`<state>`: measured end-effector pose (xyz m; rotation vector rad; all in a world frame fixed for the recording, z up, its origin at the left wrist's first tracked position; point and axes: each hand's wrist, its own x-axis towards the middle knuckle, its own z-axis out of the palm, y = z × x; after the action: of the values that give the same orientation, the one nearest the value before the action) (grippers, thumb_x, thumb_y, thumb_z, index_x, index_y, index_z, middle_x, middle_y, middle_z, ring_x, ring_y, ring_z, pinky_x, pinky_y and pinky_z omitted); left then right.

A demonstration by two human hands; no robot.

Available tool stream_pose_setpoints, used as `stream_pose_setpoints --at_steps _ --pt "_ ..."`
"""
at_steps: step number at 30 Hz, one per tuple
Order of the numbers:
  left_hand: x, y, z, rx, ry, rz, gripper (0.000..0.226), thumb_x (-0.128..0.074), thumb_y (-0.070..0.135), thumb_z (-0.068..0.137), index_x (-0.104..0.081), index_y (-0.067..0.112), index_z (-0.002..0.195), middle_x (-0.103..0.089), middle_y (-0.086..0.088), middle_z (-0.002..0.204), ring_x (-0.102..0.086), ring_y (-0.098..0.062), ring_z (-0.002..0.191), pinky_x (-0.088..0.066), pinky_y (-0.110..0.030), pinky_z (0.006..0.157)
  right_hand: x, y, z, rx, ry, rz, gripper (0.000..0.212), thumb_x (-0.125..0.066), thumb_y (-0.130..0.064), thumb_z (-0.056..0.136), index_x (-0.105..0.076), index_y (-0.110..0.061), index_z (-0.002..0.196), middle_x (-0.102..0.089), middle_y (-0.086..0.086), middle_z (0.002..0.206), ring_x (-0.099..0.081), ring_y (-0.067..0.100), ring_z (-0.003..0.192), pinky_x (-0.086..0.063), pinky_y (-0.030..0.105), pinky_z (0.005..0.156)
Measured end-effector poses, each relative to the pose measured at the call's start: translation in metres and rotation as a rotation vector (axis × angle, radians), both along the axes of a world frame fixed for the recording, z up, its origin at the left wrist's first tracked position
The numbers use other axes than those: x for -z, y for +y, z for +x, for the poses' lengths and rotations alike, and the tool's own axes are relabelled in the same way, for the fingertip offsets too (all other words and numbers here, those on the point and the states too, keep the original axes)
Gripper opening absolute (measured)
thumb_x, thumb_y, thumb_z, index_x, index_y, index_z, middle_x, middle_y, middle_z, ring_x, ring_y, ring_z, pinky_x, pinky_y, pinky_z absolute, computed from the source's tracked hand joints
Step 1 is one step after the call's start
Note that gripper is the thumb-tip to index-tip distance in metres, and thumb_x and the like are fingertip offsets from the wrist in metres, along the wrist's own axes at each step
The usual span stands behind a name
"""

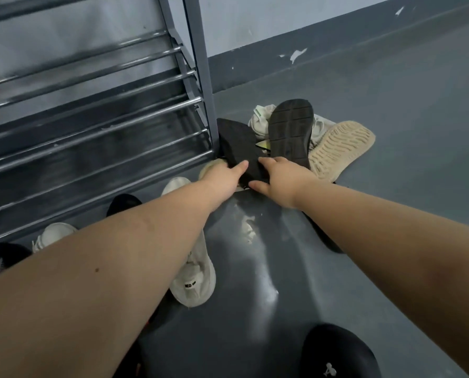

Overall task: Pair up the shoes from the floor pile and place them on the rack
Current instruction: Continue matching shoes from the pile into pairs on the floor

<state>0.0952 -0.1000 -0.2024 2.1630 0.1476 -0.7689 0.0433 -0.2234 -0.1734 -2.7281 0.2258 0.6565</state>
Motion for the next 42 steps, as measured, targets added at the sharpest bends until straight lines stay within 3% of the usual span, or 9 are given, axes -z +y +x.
stream_pose_setpoints --at_steps 9,12,21,24,28,32,35,37,42 --pt "-0.009 -0.002 0.005 -0.340 0.261 -0.408 0.034 -0.055 0.017 0.094 -0.054 0.001 0.123 -0.066 -0.014 0.111 -0.065 -0.022 0.087 -0.057 -0.026 0.061 0.003 0.005 -0.002 0.544 -0.136 0.528 0.072 -0.071 -0.029 0.083 -0.038 -0.010 0.144 -0.051 0.006 0.139 -0.050 0.020 0.126 -0.037 0.019 0.090" --pt "-0.015 0.007 0.001 -0.346 0.260 -0.457 0.029 -0.053 0.016 0.095 -0.055 0.003 0.120 -0.066 -0.012 0.107 -0.064 -0.019 0.084 -0.054 -0.020 0.050 0.005 0.009 -0.002 0.743 -0.176 0.708 0.067 -0.070 -0.035 0.082 -0.045 -0.009 0.139 -0.058 0.006 0.130 -0.056 0.020 0.118 -0.042 0.029 0.104" --pt "-0.039 0.030 -0.039 -0.187 0.154 -0.537 0.015 -0.057 0.013 0.092 -0.062 0.011 0.106 -0.066 -0.006 0.104 -0.065 -0.015 0.088 -0.056 -0.025 0.080 -0.014 0.031 -0.030 0.909 -0.148 0.751 0.067 -0.063 -0.068 0.071 -0.062 -0.014 0.110 -0.063 0.003 0.111 -0.062 0.025 0.103 -0.057 0.042 0.084" --pt "-0.044 0.046 -0.063 -0.015 -0.005 -0.495 0.038 -0.064 0.012 0.087 -0.058 0.011 0.124 -0.068 0.001 0.102 -0.065 -0.013 0.093 -0.053 -0.029 0.091 -0.017 0.046 -0.057 0.991 -0.001 0.901 0.076 -0.062 -0.073 0.067 -0.058 -0.020 0.122 -0.064 0.001 0.118 -0.061 0.024 0.107 -0.056 0.040 0.080" --pt "-0.050 0.063 -0.096 0.219 -0.168 -0.350 0.065 -0.074 0.018 0.079 -0.047 0.022 0.138 -0.062 0.007 0.107 -0.060 -0.005 0.085 -0.050 -0.025 0.092 -0.013 0.063 -0.091 1.069 0.158 1.207 0.046 -0.057 -0.061 0.081 -0.065 -0.025 0.109 -0.066 -0.001 0.099 -0.063 0.019 0.096 -0.051 0.037 0.085" --pt "-0.045 0.078 -0.126 0.001 -0.076 -0.443 0.059 -0.066 0.022 0.086 -0.043 0.018 0.141 -0.053 0.008 0.126 -0.051 -0.007 0.117 -0.039 -0.018 0.097 -0.009 0.064 -0.120 1.140 0.242 1.409 0.058 -0.061 -0.059 0.076 -0.064 -0.017 0.116 -0.066 0.008 0.112 -0.065 0.024 0.099 -0.056 0.039 0.083" --pt "-0.031 0.089 -0.140 -0.270 0.326 -0.578 0.048 -0.055 0.034 0.092 -0.049 0.013 0.135 -0.055 0.006 0.129 -0.051 -0.013 0.118 -0.039 -0.033 0.103 -0.003 0.070 -0.140 1.139 0.366 1.543 0.077 -0.062 -0.060 0.066 -0.058 -0.013 0.127 -0.061 0.015 0.128 -0.065 0.029 0.101 -0.059 0.038 0.077" --pt "-0.020 0.093 -0.149 -0.335 0.532 -0.693 0.045 -0.053 0.036 0.092 -0.056 0.007 0.128 -0.065 -0.005 0.122 -0.060 -0.022 0.114 -0.046 -0.039 0.101 0.001 0.075 -0.149 1.073 0.420 1.523 0.075 -0.057 -0.060 0.069 -0.057 -0.012 0.126 -0.061 0.017 0.126 -0.066 0.029 0.100 -0.059 0.036 0.076" --pt "0.001 0.104 -0.157 -0.400 0.470 -0.720 0.033 -0.054 0.023 0.094 -0.058 0.011 0.124 -0.067 -0.006 0.117 -0.062 -0.022 0.107 -0.049 -0.042 0.095 0.012 0.073 -0.152 1.018 0.316 1.362 0.040 -0.053 -0.041 0.089 -0.064 -0.011 0.113 -0.067 0.010 0.115 -0.067 0.024 0.096 -0.058 0.035 0.078"
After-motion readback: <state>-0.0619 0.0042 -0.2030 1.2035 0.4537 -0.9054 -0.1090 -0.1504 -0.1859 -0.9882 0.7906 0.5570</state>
